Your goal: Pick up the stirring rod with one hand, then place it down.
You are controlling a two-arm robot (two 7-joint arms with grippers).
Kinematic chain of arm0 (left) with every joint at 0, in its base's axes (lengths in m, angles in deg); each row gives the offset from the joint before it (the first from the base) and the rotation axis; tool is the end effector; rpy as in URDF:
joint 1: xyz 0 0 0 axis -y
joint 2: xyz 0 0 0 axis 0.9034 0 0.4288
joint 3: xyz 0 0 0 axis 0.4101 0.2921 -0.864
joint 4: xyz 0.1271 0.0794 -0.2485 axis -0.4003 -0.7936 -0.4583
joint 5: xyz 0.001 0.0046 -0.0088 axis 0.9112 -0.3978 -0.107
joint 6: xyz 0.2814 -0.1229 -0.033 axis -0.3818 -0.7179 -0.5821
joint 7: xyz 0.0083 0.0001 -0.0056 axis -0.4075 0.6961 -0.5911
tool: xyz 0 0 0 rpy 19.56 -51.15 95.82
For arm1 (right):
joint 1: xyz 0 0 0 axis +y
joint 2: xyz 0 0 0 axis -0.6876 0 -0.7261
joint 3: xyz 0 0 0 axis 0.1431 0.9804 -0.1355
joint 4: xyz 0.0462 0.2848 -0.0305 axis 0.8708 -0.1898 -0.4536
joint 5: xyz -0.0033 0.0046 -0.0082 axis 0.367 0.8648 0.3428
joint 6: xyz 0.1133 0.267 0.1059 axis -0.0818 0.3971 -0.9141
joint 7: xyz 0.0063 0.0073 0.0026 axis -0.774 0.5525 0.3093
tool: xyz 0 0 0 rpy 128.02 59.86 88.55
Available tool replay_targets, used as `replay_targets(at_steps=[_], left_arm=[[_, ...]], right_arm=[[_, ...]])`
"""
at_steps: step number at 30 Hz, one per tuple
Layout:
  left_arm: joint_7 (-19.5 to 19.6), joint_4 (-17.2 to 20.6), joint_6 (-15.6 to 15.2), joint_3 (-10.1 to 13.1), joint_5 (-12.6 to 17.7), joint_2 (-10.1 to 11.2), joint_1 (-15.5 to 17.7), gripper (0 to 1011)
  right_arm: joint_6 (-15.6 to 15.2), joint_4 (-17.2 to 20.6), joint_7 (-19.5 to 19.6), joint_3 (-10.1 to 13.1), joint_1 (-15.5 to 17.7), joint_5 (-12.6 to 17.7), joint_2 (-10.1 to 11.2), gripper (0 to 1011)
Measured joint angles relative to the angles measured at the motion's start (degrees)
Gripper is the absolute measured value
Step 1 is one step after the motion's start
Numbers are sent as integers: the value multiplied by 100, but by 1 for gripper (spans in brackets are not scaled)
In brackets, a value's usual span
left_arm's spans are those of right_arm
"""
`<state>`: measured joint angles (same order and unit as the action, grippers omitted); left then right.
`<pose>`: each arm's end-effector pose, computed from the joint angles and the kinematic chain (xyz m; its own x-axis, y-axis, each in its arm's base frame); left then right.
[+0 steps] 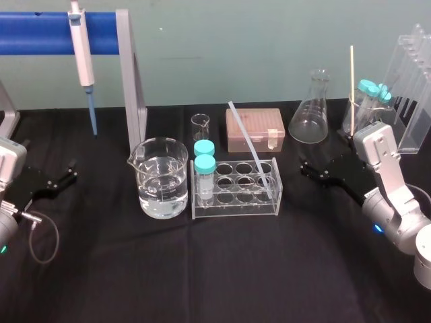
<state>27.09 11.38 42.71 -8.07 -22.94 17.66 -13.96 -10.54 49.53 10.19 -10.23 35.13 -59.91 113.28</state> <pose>0.3581 0.0827 -0.3022 0.2922 0.8803 0.3737 -0.9553 0.2872 0.0702 0.3580 -0.0826 -0.3022 0.2924 -0.8802 0.3738 0.9552 0.2873 -0.0706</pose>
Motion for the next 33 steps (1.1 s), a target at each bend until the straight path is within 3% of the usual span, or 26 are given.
replay_targets(at_steps=[33], left_arm=[[0,0,0,0,0,0,0,1000]], right_arm=[[0,0,0,0,0,0,0,1000]])
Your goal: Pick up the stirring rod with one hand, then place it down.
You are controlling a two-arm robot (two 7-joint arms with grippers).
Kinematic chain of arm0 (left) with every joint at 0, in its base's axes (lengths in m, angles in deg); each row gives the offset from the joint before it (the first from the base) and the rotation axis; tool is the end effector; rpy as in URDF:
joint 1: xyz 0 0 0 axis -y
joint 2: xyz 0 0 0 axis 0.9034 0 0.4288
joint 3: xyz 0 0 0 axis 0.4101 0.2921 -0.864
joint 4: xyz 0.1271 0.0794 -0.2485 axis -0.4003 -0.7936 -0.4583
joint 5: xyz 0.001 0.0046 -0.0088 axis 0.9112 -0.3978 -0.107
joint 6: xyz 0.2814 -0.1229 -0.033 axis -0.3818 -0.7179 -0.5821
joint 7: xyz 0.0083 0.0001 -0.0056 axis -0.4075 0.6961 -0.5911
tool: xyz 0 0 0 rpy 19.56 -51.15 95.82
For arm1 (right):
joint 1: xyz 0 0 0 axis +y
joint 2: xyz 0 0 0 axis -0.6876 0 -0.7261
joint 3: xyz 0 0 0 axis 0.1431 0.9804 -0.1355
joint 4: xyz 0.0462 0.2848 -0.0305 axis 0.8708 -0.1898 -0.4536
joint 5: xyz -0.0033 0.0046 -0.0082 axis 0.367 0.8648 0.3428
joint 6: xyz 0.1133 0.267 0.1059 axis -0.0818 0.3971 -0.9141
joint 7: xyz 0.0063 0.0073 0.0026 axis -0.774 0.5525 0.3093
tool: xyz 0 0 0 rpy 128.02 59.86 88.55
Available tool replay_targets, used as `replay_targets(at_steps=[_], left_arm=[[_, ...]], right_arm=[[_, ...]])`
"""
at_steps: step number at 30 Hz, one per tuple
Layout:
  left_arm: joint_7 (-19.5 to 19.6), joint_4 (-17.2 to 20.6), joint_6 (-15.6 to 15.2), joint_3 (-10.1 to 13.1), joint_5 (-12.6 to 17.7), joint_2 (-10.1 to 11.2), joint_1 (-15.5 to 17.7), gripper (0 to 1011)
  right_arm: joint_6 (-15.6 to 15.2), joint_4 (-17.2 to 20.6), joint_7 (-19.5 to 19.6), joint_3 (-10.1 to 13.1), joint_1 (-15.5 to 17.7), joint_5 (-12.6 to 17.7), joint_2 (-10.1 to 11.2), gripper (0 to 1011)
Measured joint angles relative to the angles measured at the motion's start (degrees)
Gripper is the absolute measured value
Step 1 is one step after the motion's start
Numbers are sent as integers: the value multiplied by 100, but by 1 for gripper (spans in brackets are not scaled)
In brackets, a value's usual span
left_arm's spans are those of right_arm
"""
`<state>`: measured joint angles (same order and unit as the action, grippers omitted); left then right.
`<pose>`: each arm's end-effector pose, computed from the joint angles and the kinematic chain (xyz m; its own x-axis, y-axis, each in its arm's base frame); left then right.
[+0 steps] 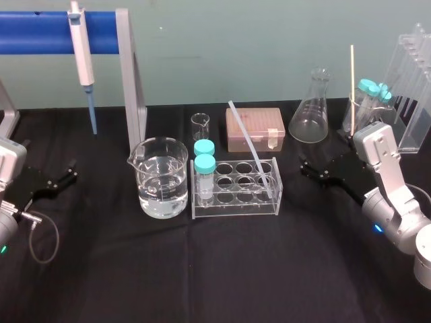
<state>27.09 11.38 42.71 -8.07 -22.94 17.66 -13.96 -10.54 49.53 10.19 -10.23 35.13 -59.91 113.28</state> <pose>0.3581 0.0827 -0.3022 0.2922 0.8803 0.3737 -0.9553 0.2872 0.0702 0.3580 -0.0826 -0.3022 0.2924 -0.8802 0.3738 0.9552 0.2873 -0.0706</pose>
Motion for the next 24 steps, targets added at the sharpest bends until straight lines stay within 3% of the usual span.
replay_targets(at_steps=[14,24], left_arm=[[0,0,0,0,0,0,0,1000],[0,0,0,0,0,0,0,1000]], right_arm=[[155,128,-9,112,82,-128,-8,1000],[636,125,-738,144,-19,-18,-11,1000]])
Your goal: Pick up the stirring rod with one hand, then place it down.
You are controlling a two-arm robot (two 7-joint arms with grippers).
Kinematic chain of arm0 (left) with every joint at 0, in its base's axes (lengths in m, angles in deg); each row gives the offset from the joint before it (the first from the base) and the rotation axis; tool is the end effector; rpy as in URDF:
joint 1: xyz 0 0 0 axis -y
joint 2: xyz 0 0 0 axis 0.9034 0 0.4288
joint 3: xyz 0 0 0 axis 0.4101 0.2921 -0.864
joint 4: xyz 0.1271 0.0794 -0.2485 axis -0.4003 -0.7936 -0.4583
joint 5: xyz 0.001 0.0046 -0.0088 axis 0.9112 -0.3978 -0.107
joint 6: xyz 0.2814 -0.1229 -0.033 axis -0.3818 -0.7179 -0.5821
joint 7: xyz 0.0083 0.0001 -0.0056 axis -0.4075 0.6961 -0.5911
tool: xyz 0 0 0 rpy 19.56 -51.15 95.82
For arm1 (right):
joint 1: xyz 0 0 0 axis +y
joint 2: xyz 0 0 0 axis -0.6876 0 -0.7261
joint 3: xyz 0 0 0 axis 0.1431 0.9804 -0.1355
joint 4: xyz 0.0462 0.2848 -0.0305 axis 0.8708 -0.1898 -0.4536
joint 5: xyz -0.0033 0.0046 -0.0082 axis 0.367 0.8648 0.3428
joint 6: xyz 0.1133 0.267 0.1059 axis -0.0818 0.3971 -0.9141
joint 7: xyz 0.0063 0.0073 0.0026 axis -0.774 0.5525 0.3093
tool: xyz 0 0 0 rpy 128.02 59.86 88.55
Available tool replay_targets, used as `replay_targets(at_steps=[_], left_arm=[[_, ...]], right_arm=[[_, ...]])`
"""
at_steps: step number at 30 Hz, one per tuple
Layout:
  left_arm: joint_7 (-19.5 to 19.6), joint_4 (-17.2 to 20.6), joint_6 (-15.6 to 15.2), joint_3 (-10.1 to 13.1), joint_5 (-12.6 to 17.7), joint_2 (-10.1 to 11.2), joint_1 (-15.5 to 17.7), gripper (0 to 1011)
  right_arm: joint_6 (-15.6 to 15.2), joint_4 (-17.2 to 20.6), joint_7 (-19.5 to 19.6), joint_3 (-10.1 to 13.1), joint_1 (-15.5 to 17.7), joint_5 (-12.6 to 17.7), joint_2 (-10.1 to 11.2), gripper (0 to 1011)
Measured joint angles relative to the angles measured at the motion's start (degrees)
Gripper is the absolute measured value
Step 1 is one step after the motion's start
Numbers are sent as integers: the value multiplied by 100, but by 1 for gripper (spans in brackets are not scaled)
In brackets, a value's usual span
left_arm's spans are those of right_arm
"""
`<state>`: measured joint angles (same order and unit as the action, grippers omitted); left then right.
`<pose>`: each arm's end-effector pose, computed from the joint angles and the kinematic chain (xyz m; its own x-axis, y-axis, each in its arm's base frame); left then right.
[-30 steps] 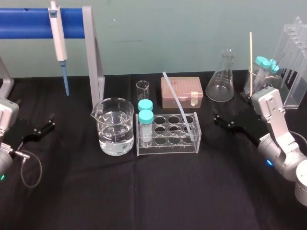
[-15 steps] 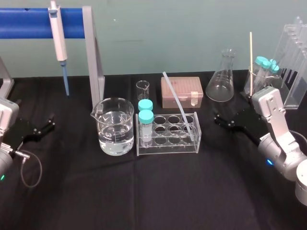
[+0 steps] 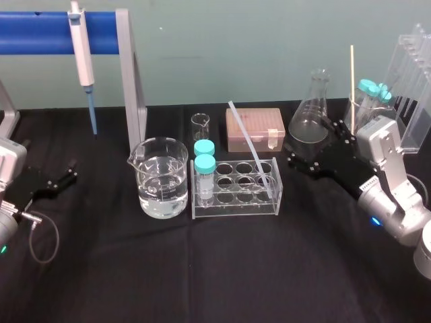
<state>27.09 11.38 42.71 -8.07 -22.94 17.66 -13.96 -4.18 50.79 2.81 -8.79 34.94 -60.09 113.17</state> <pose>0.3581 0.0827 -0.3022 0.2922 0.8803 0.3737 -0.9553 0.2872 0.0702 0.3614 -0.0833 -0.2899 0.3932 -0.8383 0.3777 0.9017 0.4319 0.0201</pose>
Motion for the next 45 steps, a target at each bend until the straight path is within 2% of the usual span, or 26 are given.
replay_targets(at_steps=[3,13,25,28,30,37,45], left_arm=[[0,0,0,0,0,0,0,1000],[0,0,0,0,0,0,0,1000],[0,0,0,0,0,0,0,1000],[0,0,0,0,0,0,0,1000],[0,0,0,0,0,0,0,1000],[0,0,0,0,0,0,0,1000],[0,0,0,0,0,0,0,1000]], right_arm=[[149,-142,-302,-15,-157,55,-66,1000],[359,-656,-976,-51,-627,197,-318,1000],[503,-1758,-2050,-96,-1430,567,-787,1000],[554,-2163,-2359,-95,-1694,644,-948,1000],[566,-2249,-2415,-95,-1744,657,-975,1000],[642,-2978,-2977,-117,-2177,743,-1264,1000],[655,-3412,-3463,-132,-2415,807,-1488,1000]])
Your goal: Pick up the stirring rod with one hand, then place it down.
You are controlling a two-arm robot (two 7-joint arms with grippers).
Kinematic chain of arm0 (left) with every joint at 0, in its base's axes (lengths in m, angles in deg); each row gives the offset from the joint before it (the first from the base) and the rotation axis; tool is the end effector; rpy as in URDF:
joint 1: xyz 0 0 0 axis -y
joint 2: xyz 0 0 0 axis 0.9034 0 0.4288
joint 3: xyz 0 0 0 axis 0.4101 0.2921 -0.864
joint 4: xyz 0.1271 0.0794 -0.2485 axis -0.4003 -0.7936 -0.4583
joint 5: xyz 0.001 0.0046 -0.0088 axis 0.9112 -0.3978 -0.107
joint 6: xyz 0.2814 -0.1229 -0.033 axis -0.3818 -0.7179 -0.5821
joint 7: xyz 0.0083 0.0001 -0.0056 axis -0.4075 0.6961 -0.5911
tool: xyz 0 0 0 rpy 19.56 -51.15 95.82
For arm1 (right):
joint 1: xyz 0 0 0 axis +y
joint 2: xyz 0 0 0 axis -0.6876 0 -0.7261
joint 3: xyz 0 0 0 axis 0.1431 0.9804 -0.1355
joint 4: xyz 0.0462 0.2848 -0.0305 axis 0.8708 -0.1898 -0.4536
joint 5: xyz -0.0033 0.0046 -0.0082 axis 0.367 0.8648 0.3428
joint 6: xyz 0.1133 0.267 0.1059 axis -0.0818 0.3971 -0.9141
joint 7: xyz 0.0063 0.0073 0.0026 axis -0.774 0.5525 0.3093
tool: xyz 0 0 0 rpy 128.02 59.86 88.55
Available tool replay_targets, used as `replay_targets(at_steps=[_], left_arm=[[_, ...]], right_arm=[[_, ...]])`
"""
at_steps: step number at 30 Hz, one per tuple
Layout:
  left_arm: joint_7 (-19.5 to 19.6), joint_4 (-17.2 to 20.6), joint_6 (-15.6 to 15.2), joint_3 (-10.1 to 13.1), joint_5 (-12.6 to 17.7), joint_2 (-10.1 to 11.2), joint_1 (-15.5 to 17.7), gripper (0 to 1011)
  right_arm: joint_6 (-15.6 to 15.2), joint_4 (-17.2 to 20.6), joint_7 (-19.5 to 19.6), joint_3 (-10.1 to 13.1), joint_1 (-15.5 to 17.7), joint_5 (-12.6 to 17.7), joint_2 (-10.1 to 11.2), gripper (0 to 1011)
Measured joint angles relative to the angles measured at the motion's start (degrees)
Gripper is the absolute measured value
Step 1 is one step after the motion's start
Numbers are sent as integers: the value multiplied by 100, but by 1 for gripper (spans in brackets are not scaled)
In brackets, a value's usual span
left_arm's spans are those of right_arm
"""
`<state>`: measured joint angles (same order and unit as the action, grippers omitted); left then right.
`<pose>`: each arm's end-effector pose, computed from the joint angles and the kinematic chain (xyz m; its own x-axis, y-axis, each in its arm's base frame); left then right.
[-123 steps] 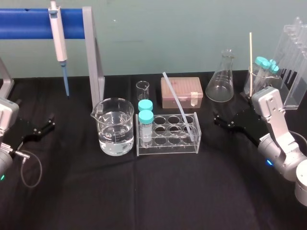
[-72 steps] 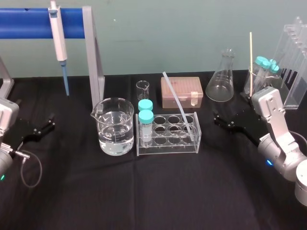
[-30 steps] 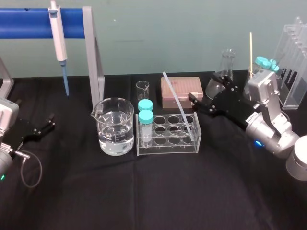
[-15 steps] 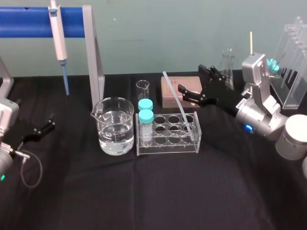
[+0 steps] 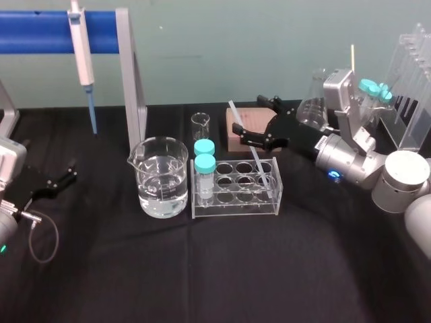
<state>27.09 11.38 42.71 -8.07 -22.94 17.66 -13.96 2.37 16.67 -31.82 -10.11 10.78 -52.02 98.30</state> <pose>0.3581 0.0827 -0.3022 0.2922 0.8803 0.3737 -0.9553 0.2872 0.0702 0.4773 -0.0730 -0.2885 0.7205 -0.6659 0.1936 0.6773 0.7357 0.0098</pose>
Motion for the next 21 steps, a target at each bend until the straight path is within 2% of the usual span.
replay_targets(at_steps=[11,21], left_arm=[[0,0,0,0,0,0,0,1000],[0,0,0,0,0,0,0,1000]], right_arm=[[-101,-575,-445,41,-277,41,-285,1000],[-127,-667,-480,62,-318,-17,-339,1000]])
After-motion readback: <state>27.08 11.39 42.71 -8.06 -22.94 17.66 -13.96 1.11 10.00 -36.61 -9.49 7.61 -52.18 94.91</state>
